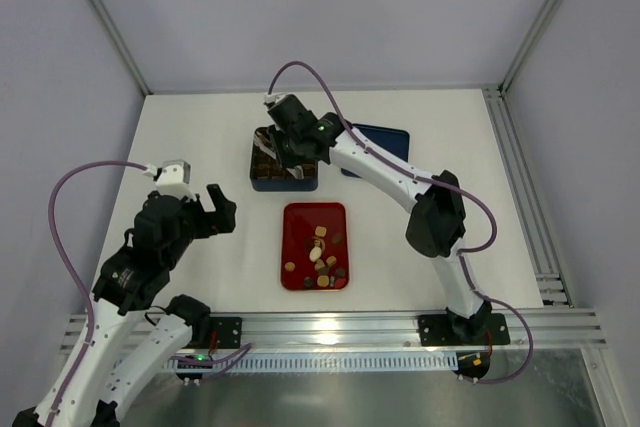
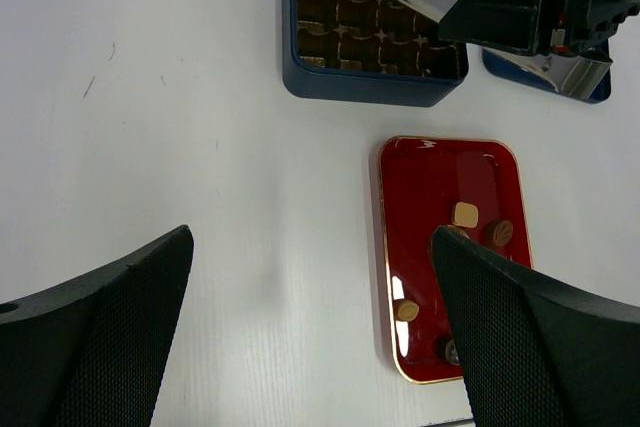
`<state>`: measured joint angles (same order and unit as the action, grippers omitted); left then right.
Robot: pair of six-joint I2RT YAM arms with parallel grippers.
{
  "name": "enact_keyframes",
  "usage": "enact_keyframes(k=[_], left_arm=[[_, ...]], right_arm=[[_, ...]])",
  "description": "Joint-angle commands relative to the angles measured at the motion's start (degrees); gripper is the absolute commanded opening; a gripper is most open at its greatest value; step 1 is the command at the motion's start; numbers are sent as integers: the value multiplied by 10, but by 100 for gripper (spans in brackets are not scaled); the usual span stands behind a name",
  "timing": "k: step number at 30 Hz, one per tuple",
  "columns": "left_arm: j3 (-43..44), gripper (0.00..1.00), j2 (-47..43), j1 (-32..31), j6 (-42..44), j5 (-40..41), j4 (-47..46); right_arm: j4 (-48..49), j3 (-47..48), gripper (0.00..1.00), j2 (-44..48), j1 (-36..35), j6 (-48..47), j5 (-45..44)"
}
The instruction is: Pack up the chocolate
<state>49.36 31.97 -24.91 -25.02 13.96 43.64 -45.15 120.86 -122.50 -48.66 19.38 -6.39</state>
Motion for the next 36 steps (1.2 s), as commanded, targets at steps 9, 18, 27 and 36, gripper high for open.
enact_keyframes(k=[9, 18, 27, 36], left_arm=[[0, 100, -1, -1, 8, 6, -4], [-1, 100, 2, -1, 8, 5, -4], [-1, 100, 1, -1, 8, 5, -5], [-1, 100, 2, -1, 8, 5, -5]], right_arm=[[21, 6, 27, -6, -1, 4, -4], [24, -11, 31, -7, 0, 6, -5], [28, -8, 35, -7, -1, 2, -7], [18, 12, 38, -4, -1, -1, -8]])
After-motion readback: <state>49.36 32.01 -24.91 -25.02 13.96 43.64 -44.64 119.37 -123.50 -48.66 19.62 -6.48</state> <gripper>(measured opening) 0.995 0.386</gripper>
